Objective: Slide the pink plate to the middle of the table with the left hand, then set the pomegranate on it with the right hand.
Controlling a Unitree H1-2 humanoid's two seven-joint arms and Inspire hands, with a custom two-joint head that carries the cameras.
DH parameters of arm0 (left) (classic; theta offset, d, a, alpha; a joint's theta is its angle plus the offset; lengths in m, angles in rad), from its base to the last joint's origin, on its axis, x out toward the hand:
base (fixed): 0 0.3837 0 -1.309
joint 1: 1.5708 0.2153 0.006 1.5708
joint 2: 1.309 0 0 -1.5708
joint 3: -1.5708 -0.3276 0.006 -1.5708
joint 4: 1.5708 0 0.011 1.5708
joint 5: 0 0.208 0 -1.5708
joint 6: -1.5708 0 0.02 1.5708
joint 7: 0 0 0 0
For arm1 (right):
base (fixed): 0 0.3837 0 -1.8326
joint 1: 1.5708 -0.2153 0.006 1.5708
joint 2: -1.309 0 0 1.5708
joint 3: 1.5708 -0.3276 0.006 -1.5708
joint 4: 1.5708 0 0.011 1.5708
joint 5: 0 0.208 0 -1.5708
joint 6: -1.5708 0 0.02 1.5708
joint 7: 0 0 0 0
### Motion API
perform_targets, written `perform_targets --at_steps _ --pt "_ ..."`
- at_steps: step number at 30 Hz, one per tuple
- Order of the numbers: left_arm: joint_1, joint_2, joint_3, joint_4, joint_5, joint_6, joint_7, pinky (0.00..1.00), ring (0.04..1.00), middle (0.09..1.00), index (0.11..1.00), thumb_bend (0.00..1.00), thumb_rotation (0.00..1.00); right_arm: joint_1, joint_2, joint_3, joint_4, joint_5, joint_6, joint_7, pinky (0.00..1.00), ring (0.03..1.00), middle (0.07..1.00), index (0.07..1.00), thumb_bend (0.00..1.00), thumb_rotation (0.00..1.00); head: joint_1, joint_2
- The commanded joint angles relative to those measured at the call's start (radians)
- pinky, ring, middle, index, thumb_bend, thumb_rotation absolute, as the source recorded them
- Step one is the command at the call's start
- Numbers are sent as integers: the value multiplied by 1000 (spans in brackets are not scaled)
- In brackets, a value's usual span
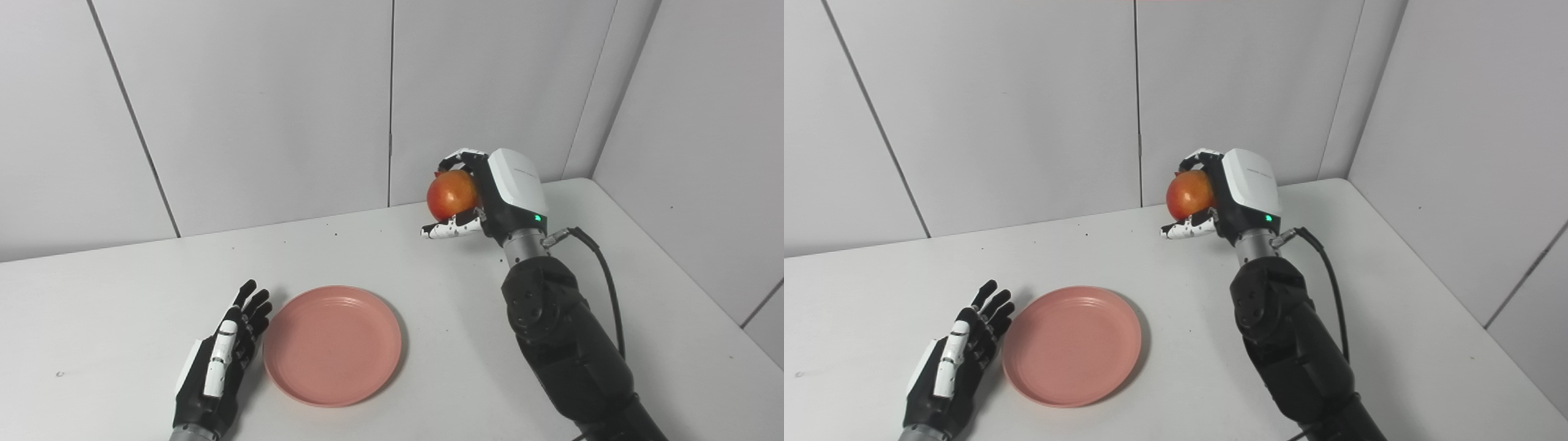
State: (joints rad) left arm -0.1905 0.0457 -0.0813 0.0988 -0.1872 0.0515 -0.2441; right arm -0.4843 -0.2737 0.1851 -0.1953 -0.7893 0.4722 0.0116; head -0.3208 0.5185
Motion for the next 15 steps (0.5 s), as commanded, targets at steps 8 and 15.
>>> perform_targets --at_steps 8,15 --pt "30 -33 -24 -13 42 54 39 964 946 946 940 425 1000 -40 65 73 -33 -38 -64 4 280 375 434 532 523 1 82 18" --pt "29 -80 -23 -8 72 28 86 957 941 947 934 419 1000 -26 108 128 -16 -35 -95 15 269 364 430 531 523 0 175 36"
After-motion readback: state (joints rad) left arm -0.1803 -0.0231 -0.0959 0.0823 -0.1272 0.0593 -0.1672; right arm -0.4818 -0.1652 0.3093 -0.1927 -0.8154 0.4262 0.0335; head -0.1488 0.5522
